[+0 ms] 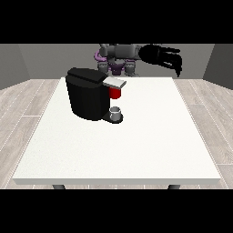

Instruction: Insert the coffee pod into the coffee machine and close the lid

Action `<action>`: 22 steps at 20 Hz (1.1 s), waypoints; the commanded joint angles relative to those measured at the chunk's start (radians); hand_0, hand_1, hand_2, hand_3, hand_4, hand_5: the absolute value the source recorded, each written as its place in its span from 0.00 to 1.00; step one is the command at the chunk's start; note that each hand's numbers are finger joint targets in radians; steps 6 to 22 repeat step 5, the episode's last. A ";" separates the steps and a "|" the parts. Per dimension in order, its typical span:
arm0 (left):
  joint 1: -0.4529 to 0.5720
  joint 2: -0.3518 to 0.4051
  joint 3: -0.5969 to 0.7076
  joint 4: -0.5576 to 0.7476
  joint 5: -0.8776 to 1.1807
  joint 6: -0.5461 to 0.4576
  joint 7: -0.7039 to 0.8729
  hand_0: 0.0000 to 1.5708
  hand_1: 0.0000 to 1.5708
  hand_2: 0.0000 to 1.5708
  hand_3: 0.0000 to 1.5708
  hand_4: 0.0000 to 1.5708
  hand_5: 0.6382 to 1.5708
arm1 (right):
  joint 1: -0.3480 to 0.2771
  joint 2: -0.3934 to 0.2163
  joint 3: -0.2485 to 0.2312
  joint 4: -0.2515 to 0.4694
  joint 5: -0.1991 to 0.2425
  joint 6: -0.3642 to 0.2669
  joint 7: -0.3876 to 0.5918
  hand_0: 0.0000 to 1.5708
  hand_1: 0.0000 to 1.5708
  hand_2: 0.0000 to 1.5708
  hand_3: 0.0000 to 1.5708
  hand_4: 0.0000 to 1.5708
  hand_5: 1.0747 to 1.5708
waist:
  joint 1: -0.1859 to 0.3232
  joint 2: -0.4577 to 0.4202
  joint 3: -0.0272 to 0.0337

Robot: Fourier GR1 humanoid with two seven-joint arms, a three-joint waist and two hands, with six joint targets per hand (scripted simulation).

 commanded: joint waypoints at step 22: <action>0.171 0.021 0.052 0.084 -0.001 0.015 -0.061 0.00 0.00 0.00 0.00 0.17 1.00 | 0.214 0.168 0.142 -0.076 -0.042 0.022 -0.117 0.00 0.00 0.00 0.00 0.17 1.00 | -0.161 -0.166 -0.0001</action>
